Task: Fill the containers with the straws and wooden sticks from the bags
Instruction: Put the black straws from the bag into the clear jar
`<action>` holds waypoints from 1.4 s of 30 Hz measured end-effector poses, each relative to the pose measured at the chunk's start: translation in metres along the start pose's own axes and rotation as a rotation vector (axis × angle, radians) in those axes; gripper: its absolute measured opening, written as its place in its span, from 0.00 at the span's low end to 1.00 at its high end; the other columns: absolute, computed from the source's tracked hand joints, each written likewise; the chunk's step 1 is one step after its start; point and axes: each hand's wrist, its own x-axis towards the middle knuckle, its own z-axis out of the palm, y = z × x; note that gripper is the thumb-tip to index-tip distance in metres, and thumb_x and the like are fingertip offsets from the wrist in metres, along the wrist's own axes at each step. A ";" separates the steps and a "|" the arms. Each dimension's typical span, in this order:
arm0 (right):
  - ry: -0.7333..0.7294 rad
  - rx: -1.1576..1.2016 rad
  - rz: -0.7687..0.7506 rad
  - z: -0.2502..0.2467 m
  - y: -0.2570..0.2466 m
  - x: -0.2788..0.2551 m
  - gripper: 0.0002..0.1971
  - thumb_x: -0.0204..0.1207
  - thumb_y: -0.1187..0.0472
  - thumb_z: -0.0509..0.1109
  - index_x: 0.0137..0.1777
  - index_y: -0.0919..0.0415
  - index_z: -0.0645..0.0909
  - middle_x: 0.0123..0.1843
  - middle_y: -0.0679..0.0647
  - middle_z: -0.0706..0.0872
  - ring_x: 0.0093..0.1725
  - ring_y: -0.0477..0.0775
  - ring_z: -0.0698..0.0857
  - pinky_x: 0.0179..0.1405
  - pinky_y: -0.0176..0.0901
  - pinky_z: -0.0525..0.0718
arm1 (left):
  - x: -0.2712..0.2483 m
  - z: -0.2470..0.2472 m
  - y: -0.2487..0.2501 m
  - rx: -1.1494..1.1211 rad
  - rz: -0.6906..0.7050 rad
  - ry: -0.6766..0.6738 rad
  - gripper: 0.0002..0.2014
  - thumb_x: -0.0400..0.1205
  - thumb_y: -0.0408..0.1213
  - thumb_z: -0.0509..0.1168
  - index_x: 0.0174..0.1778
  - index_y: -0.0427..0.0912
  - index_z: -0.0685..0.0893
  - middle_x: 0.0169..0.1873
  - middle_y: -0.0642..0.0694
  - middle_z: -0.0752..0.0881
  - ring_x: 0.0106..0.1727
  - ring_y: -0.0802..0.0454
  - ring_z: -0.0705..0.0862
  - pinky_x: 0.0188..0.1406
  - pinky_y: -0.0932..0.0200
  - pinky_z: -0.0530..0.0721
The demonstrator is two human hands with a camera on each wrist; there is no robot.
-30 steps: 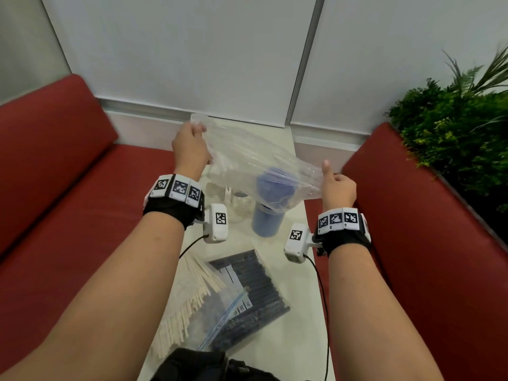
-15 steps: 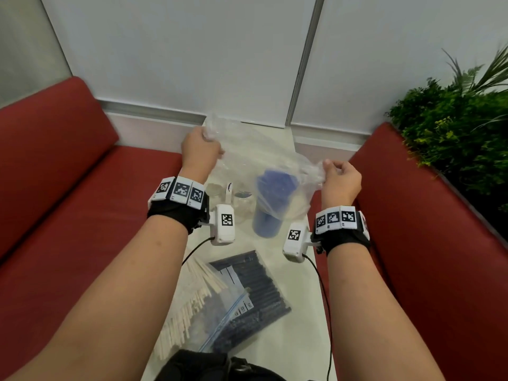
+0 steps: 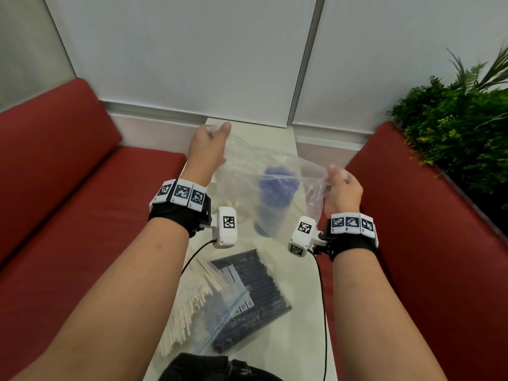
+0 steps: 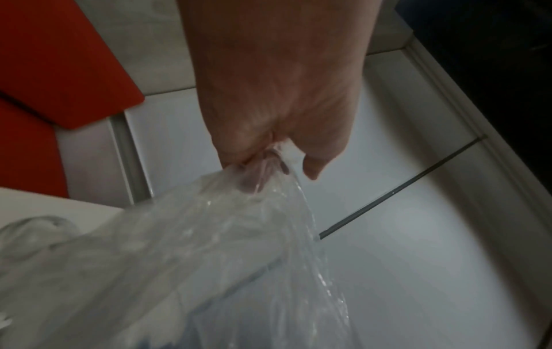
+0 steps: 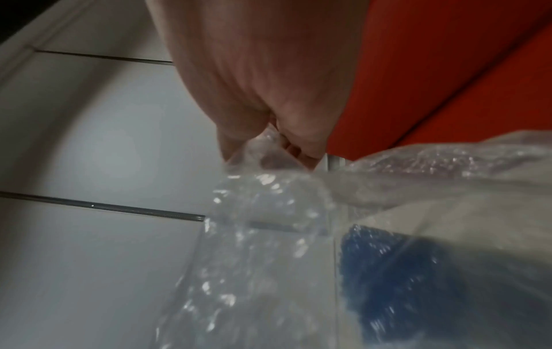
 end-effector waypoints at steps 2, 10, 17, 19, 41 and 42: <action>0.049 -0.008 -0.012 -0.002 0.003 0.000 0.07 0.80 0.60 0.76 0.48 0.65 0.86 0.36 0.54 0.83 0.38 0.53 0.81 0.40 0.46 0.82 | 0.000 -0.001 0.001 0.009 0.054 -0.016 0.13 0.83 0.50 0.63 0.42 0.44 0.82 0.27 0.50 0.78 0.24 0.55 0.77 0.23 0.60 0.79; 0.299 -0.528 -0.169 -0.037 0.008 0.008 0.27 0.82 0.41 0.69 0.27 0.59 0.72 0.25 0.52 0.76 0.26 0.53 0.73 0.30 0.47 0.72 | 0.006 -0.031 0.016 0.187 0.215 0.317 0.29 0.73 0.70 0.66 0.25 0.44 0.81 0.15 0.52 0.80 0.14 0.60 0.79 0.22 0.66 0.78; -0.197 -0.609 -0.395 0.002 -0.015 -0.003 0.30 0.77 0.33 0.69 0.74 0.47 0.75 0.73 0.55 0.79 0.72 0.57 0.78 0.72 0.56 0.75 | -0.015 0.013 0.039 -0.080 0.078 -0.323 0.12 0.82 0.43 0.70 0.50 0.37 0.82 0.24 0.47 0.82 0.18 0.55 0.73 0.17 0.65 0.66; -0.578 -0.472 -0.373 0.025 -0.017 -0.015 0.23 0.75 0.38 0.75 0.68 0.40 0.77 0.64 0.51 0.85 0.63 0.48 0.85 0.63 0.42 0.82 | -0.025 0.026 0.044 -0.188 0.058 -0.548 0.11 0.83 0.37 0.69 0.57 0.35 0.82 0.30 0.44 0.85 0.23 0.54 0.75 0.19 0.64 0.67; -0.717 -0.653 -0.365 0.035 -0.027 -0.043 0.14 0.82 0.41 0.69 0.60 0.48 0.82 0.50 0.51 0.86 0.49 0.50 0.85 0.51 0.50 0.83 | -0.020 0.011 0.039 0.729 0.245 0.161 0.16 0.90 0.41 0.51 0.66 0.32 0.70 0.50 0.33 0.85 0.46 0.36 0.85 0.35 0.49 0.80; -0.845 -0.705 -0.311 0.039 -0.029 -0.050 0.20 0.80 0.35 0.68 0.63 0.47 0.82 0.55 0.50 0.88 0.54 0.48 0.86 0.55 0.48 0.83 | -0.019 0.011 0.041 0.618 0.173 0.169 0.18 0.90 0.40 0.51 0.69 0.31 0.68 0.52 0.32 0.85 0.46 0.36 0.86 0.34 0.49 0.84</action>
